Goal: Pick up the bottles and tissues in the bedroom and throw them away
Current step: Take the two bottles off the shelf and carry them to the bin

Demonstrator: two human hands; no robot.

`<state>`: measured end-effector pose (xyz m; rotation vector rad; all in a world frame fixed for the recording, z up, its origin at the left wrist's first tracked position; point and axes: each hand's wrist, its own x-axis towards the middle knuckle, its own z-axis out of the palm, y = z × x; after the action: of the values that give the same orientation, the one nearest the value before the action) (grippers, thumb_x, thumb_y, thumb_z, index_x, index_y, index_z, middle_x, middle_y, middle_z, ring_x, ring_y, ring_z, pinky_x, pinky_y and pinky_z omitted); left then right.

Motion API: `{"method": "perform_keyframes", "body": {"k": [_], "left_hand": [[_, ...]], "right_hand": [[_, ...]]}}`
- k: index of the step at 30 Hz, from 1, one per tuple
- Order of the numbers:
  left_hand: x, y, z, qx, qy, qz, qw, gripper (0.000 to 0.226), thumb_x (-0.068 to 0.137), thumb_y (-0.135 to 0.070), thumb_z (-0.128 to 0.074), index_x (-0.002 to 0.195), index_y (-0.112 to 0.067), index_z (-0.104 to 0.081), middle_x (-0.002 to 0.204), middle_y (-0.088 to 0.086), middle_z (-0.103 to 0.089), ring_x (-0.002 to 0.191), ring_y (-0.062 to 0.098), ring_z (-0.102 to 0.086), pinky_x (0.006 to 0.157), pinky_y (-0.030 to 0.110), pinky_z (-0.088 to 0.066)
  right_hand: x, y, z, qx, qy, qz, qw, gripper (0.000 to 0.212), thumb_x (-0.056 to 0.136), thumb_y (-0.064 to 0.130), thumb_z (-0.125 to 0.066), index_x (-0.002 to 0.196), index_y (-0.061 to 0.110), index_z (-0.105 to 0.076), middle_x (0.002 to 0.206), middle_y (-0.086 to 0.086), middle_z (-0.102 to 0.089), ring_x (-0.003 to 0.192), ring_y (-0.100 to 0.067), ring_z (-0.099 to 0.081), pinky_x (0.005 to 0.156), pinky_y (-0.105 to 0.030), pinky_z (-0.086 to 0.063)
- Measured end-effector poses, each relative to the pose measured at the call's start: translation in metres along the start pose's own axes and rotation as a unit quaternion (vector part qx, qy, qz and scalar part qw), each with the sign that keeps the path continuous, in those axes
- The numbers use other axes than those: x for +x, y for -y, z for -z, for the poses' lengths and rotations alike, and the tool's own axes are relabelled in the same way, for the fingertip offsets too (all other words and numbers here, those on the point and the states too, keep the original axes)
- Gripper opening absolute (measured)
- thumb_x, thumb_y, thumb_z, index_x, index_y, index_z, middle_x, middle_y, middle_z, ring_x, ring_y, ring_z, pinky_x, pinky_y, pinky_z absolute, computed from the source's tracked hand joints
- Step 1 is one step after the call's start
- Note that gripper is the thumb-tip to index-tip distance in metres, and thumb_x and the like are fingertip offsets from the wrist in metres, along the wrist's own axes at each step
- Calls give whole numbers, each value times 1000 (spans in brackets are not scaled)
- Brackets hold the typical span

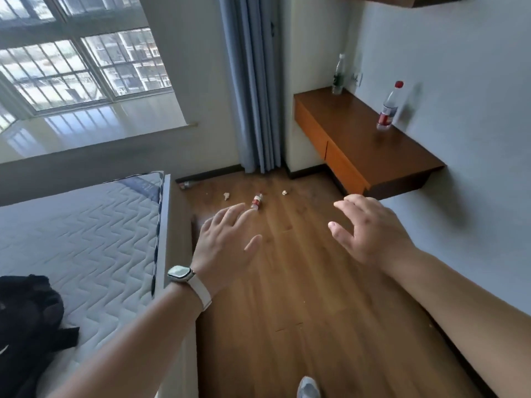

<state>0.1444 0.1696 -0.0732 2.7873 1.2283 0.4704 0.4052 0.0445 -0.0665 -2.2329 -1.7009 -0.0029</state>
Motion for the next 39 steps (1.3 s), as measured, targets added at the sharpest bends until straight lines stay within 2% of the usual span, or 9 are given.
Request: {"method": "perform_keyframes", "body": {"k": [5, 12, 22, 29, 32, 39], "left_hand": [[55, -24, -21, 3, 24, -39, 999, 54, 89, -50, -53, 138, -29, -48, 146, -6, -46, 135, 18, -37, 106, 40, -33], [131, -18, -44, -10, 31, -70, 997, 51, 87, -49, -53, 135, -31, -51, 145, -6, -46, 135, 18, -37, 105, 41, -34], [263, 51, -89, -57, 5, -128, 990, 50, 87, -50, -47, 130, -26, -57, 139, -4, -52, 130, 22, -45, 103, 45, -39], [384, 116, -101, -35, -9, -179, 983, 46, 90, -44, -61, 131, -23, -57, 140, 1, -54, 131, 25, -47, 102, 49, -41], [429, 131, -106, -28, -5, -192, 981, 47, 90, -44, -60, 132, -23, -56, 140, 2, -53, 131, 25, -47, 103, 48, -41], [505, 137, -131, -35, 22, -218, 975, 49, 91, -50, -50, 133, -25, -55, 141, 0, -52, 132, 24, -46, 105, 44, -39]], "right_hand": [[20, -39, 2, 10, -9, -28, 1000, 60, 89, 56, -33, 126, 15, -57, 128, -5, -56, 117, -26, -51, 92, -46, -47], [71, -64, -7, -1, -3, -47, 999, 57, 90, 54, -35, 125, 16, -57, 128, -3, -55, 118, -25, -50, 91, -46, -46], [202, -70, -39, -61, 17, -58, 996, 58, 93, 56, -32, 131, 18, -53, 132, -1, -53, 123, -23, -47, 95, -47, -45], [323, -56, -48, -112, 30, -58, 992, 57, 95, 56, -31, 133, 20, -52, 134, -2, -52, 127, -22, -45, 101, -44, -42], [363, -58, -49, -134, 28, -58, 989, 56, 95, 55, -32, 133, 19, -52, 134, -5, -53, 126, -24, -46, 101, -46, -43], [416, -84, -55, -135, 21, -126, 983, 58, 94, 58, -29, 132, 21, -52, 135, -1, -51, 127, -22, -45, 100, -43, -42]]}}
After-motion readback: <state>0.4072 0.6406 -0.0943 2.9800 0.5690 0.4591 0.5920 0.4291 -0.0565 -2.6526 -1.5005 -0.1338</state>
